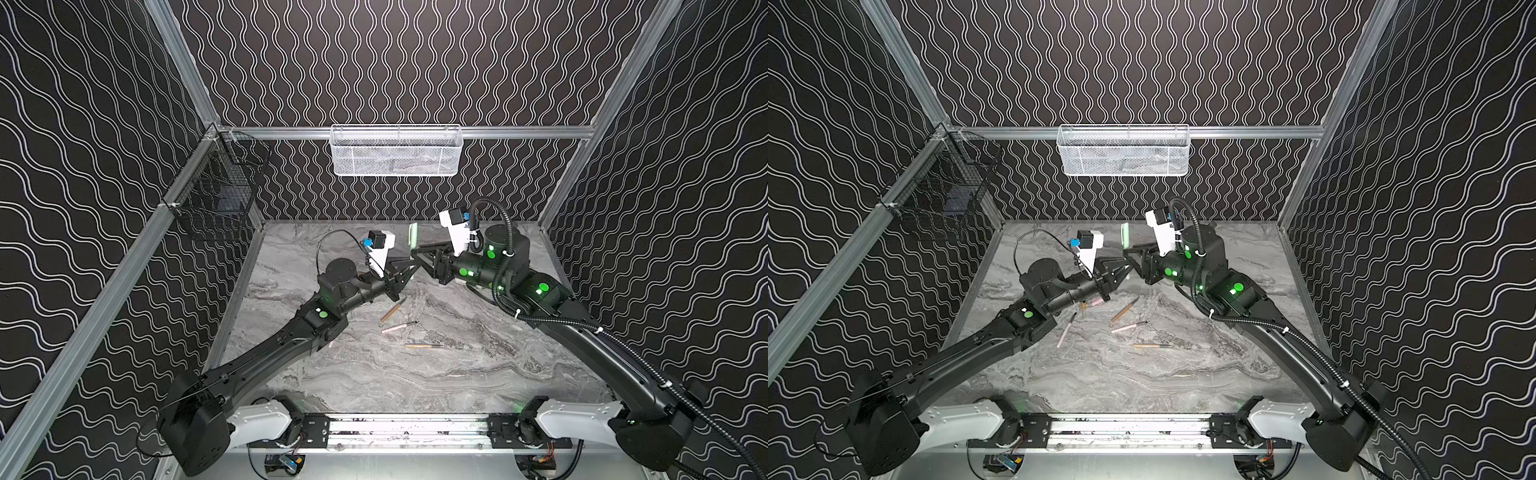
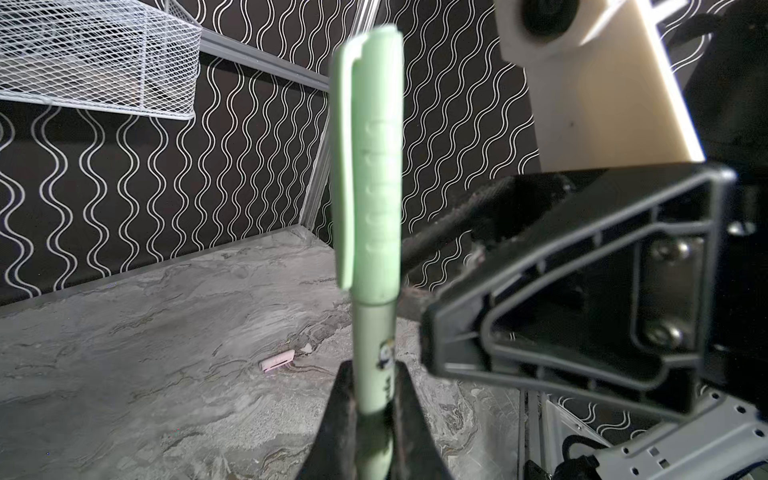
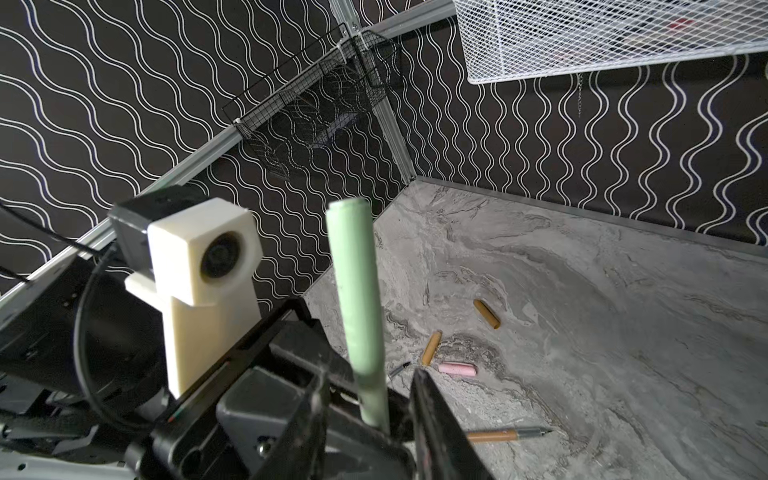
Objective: Insert the pens into the pen caps
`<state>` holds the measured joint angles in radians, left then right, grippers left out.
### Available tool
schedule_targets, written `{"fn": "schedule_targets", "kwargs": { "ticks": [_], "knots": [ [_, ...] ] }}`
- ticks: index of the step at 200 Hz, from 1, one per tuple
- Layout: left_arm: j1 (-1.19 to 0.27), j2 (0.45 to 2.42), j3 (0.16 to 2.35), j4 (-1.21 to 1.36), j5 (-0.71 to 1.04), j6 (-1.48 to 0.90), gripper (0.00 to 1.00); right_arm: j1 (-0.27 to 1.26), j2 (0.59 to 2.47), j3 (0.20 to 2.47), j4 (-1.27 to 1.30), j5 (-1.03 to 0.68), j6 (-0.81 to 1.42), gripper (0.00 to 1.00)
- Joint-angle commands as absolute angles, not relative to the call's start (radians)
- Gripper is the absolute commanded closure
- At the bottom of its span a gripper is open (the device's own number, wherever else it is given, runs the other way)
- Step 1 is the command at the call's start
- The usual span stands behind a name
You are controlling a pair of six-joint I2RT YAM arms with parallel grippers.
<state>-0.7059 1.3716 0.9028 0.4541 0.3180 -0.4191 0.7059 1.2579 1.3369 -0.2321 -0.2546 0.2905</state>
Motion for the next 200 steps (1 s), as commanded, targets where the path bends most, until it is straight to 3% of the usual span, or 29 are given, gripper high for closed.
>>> {"fn": "schedule_targets", "kwargs": {
  "ticks": [1,35,56,85,127,140,166,200],
  "knots": [
    [-0.704,1.379,0.903,0.495,0.334,-0.436,1.00,0.712,1.276,1.356,-0.206,-0.263,0.274,0.69],
    [-0.705,1.377,0.904,0.496,0.337,-0.437,1.00,0.723,1.293,1.364,-0.213,-0.267,0.270,0.87],
    [-0.704,1.379,0.905,0.491,0.334,-0.443,1.00,0.730,1.289,1.361,-0.205,-0.261,0.267,0.92],
    [-0.705,1.369,0.915,0.456,0.316,-0.436,0.47,0.732,1.285,1.367,-0.183,-0.219,0.277,0.94],
    [-0.705,1.323,0.893,0.422,0.178,-0.426,0.07,0.725,1.369,1.548,-0.231,-0.115,0.269,0.96],
    [-0.705,1.314,0.884,0.421,0.141,-0.425,0.02,0.720,1.420,1.646,-0.263,-0.092,0.265,0.96],
    [-0.704,1.308,0.888,0.357,0.003,-0.432,0.01,0.670,1.495,1.767,-0.281,-0.060,0.284,0.96],
    [-0.701,1.287,0.908,0.227,-0.225,-0.457,0.01,0.486,1.555,1.757,-0.281,-0.172,0.404,0.96]
  ]
}}
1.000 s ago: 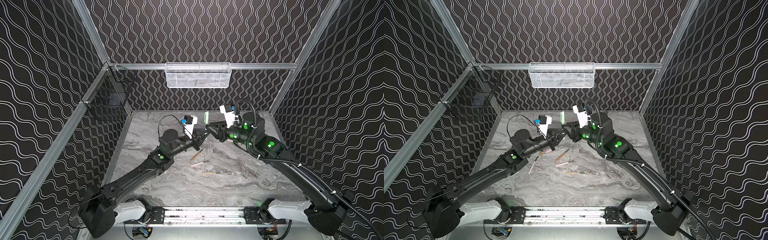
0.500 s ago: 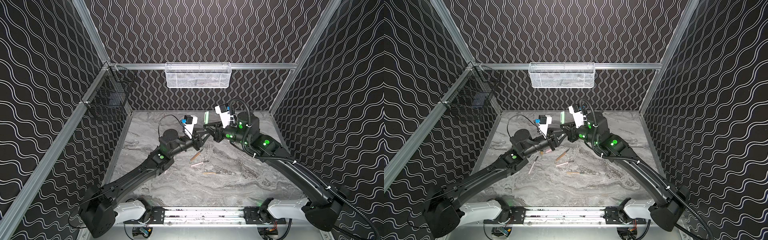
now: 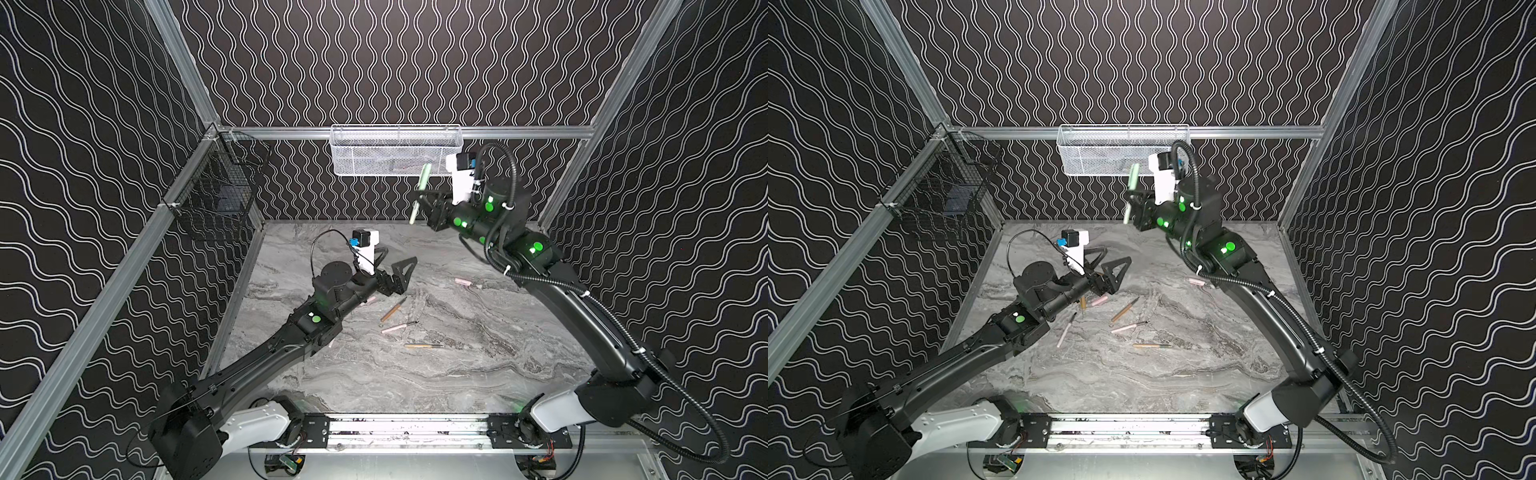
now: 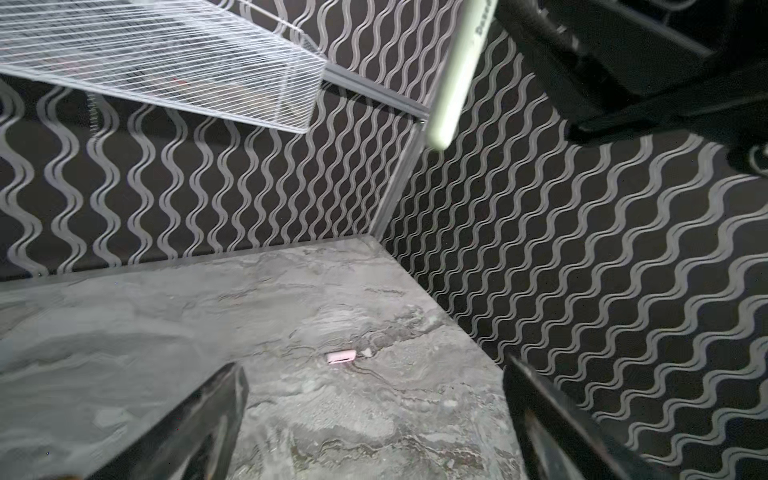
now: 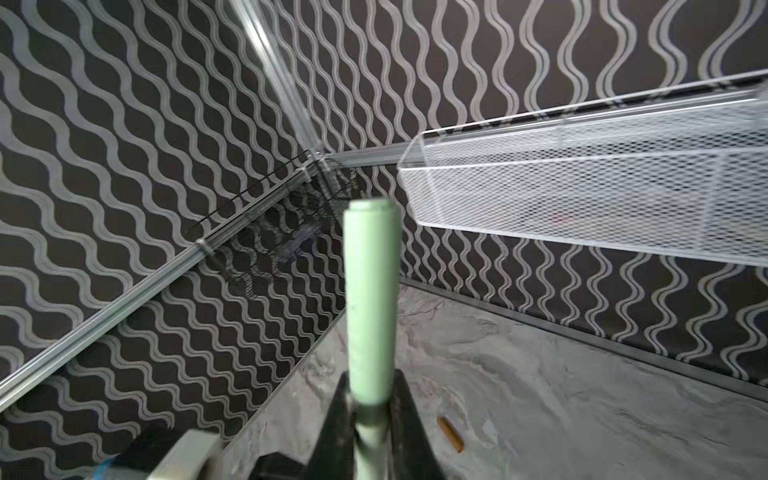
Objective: Insert the pens into the pen caps
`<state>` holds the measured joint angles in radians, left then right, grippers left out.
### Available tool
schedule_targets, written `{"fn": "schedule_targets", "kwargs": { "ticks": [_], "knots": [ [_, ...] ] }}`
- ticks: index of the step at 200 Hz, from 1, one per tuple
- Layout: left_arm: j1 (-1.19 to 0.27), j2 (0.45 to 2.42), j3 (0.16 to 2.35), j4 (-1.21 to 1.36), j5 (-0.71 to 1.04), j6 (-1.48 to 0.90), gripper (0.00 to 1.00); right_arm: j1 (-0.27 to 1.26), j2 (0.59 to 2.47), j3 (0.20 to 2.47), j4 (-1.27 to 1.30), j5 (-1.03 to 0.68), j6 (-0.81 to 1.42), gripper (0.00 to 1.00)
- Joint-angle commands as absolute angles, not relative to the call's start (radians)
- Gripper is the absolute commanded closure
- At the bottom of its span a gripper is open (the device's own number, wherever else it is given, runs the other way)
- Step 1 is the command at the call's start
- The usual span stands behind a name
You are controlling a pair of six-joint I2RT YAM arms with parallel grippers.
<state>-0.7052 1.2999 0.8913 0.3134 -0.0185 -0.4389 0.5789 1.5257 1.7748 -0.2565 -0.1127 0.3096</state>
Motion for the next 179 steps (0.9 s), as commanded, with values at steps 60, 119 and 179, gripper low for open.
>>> {"fn": "schedule_targets", "kwargs": {
  "ticks": [60,119,179],
  "knots": [
    [-0.591,1.343,0.994,0.024,-0.296,-0.551,0.03,0.321,1.803,1.625,-0.443,-0.213,0.386,0.94],
    [-0.577,1.379,1.011,0.018,-0.258,-0.518,0.04,0.324,2.137,1.727,-0.554,-0.227,0.355,0.93],
    [-0.578,1.384,1.025,0.014,-0.235,-0.491,0.04,0.329,2.336,1.920,-0.678,-0.234,0.339,0.90]
  ]
}}
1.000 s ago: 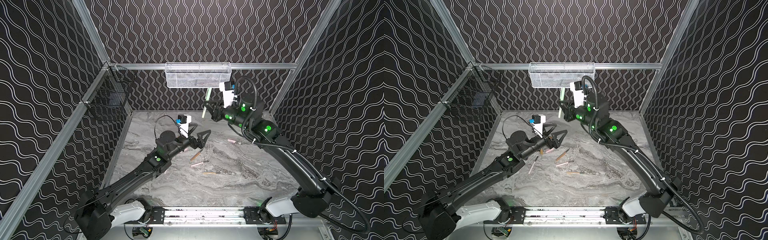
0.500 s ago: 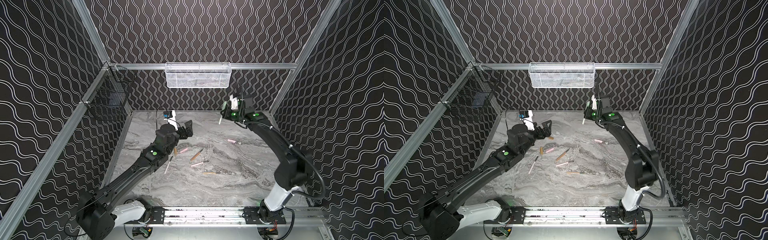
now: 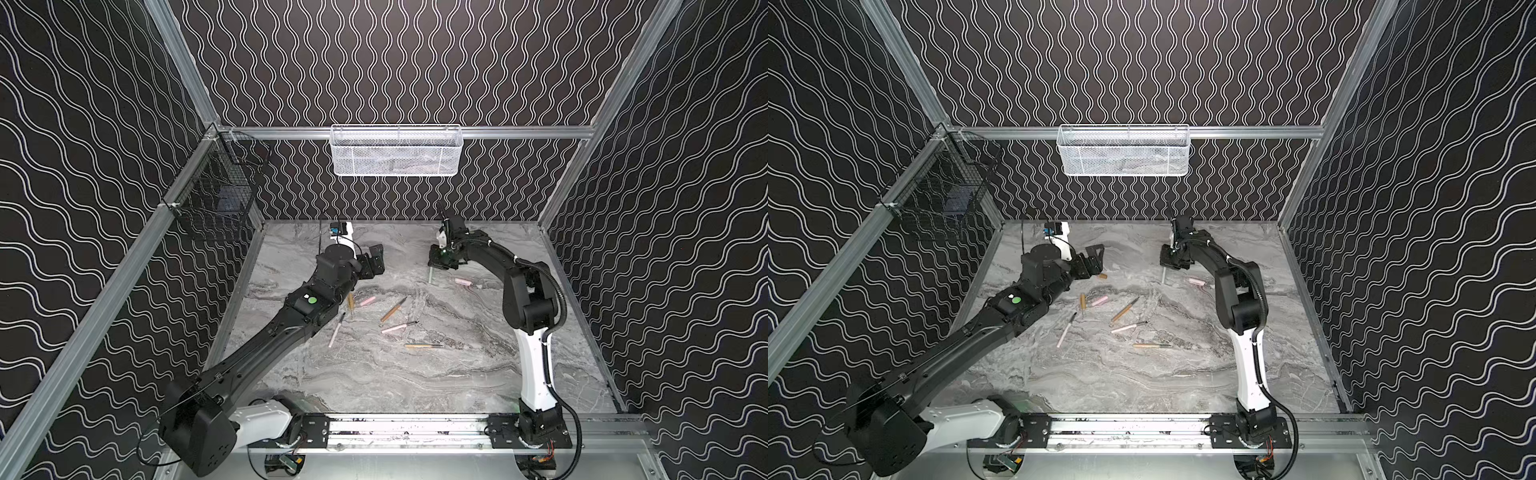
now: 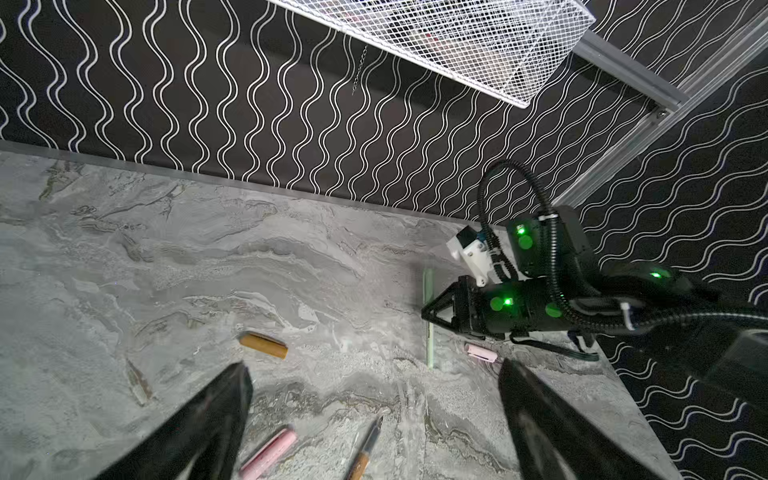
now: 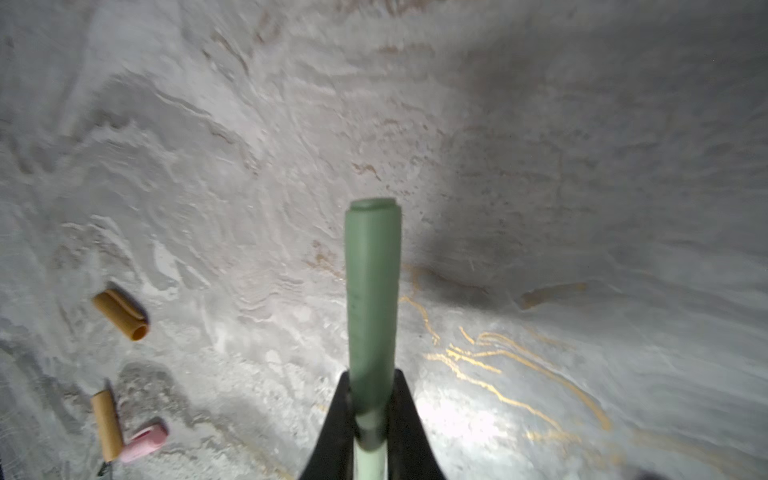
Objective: Insert the pens into the pen caps
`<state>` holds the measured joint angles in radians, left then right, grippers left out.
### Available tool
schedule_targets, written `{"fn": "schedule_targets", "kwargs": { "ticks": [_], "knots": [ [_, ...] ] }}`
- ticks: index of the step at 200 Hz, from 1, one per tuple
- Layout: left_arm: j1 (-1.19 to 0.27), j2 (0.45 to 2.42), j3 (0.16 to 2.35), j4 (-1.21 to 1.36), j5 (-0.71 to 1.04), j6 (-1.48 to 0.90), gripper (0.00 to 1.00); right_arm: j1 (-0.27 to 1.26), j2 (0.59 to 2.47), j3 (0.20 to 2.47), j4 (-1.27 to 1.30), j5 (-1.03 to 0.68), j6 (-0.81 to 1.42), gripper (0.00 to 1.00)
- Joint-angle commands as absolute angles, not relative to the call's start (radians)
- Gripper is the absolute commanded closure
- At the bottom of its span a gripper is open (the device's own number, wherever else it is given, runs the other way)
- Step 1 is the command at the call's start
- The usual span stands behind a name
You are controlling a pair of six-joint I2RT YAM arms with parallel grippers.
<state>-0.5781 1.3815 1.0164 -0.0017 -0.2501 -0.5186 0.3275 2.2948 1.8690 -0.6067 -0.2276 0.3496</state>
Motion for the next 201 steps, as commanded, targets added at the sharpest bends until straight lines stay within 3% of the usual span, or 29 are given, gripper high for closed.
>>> {"fn": "schedule_targets", "kwargs": {
  "ticks": [1,201],
  "knots": [
    [-0.577,1.384,1.026,0.014,-0.235,-0.491,0.04,0.329,2.339,1.922,-0.679,-0.234,0.340,0.90],
    [-0.568,1.421,1.043,0.018,-0.196,-0.455,0.05,0.362,2.466,2.020,-0.732,-0.126,0.410,0.76]
  ]
}}
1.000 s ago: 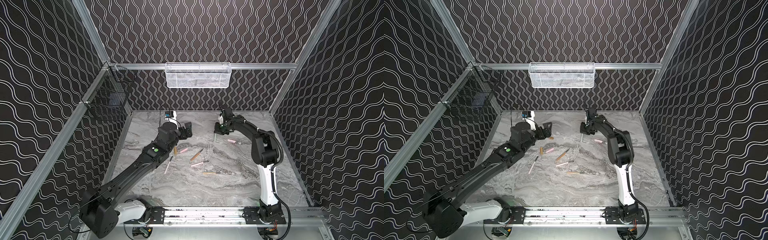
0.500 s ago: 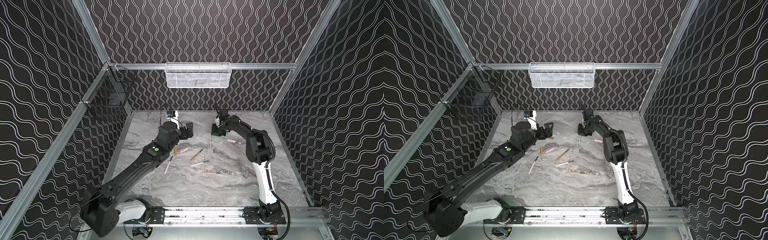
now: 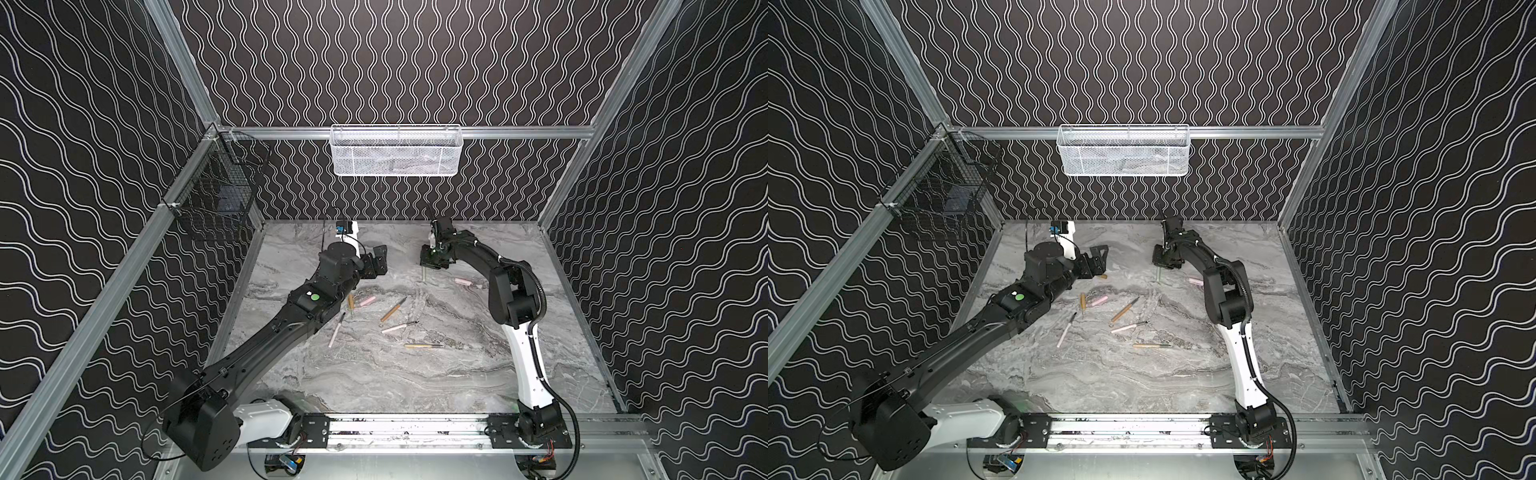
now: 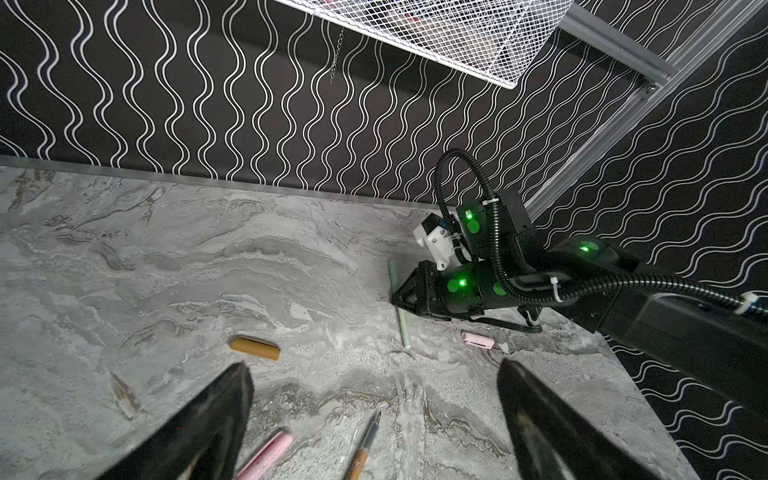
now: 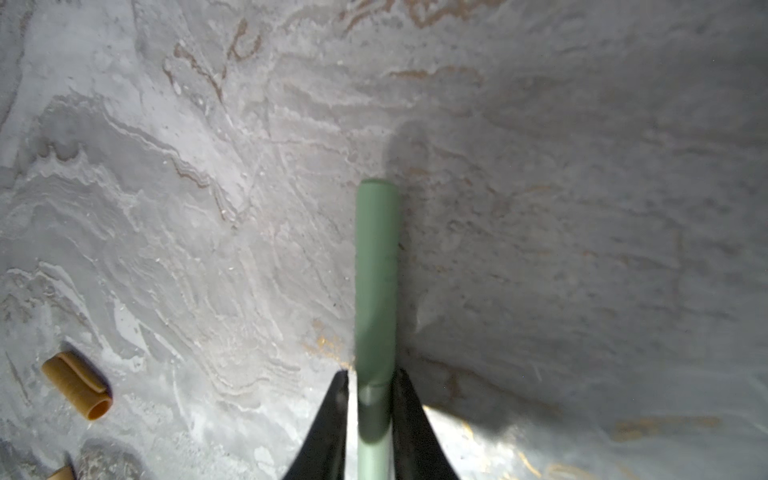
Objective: Insert the pens into the pen caps
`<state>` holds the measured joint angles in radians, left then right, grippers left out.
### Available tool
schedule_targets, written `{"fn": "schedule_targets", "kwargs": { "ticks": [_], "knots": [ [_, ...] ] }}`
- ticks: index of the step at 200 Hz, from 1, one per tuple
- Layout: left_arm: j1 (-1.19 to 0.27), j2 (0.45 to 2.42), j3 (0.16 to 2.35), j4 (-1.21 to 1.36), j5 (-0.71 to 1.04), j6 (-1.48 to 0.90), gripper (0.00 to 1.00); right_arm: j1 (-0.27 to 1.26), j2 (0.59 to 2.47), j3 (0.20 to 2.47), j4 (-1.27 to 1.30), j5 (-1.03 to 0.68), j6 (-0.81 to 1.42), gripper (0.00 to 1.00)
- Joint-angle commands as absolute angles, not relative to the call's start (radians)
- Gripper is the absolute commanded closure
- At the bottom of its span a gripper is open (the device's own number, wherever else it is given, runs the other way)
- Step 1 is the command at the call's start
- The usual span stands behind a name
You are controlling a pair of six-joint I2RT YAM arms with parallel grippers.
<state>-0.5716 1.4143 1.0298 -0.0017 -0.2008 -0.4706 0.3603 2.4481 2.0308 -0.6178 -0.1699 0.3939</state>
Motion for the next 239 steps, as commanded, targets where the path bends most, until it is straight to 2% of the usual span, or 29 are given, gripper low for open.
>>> {"fn": "schedule_targets", "kwargs": {
  "ticks": [1,77,118,144,175,188,239],
  "knots": [
    [-0.568,1.421,1.043,0.017,-0.197,-0.456,0.05,0.362,2.465,2.020,-0.733,-0.127,0.411,0.76],
    [-0.567,1.422,1.049,0.007,-0.215,-0.435,0.03,0.361,2.343,2.021,-0.753,-0.124,0.393,0.62],
    [-0.567,1.430,1.055,0.005,-0.217,-0.412,0.03,0.359,2.267,1.960,-0.751,-0.120,0.367,0.61],
    [-0.568,1.433,1.055,0.003,-0.241,-0.395,0.03,0.368,2.142,1.822,-0.695,-0.135,0.378,0.61],
    [-0.568,1.468,1.109,-0.060,-0.262,-0.330,0.06,0.391,1.911,1.522,-0.529,-0.125,0.419,0.63],
    [-0.561,1.462,1.124,-0.094,-0.217,-0.312,0.07,0.394,1.827,1.441,-0.514,-0.102,0.429,0.63],
    [-0.528,1.314,1.118,-0.413,-0.135,-0.357,0.11,0.399,1.620,1.235,-0.454,-0.092,0.436,0.66]
  ]
}}
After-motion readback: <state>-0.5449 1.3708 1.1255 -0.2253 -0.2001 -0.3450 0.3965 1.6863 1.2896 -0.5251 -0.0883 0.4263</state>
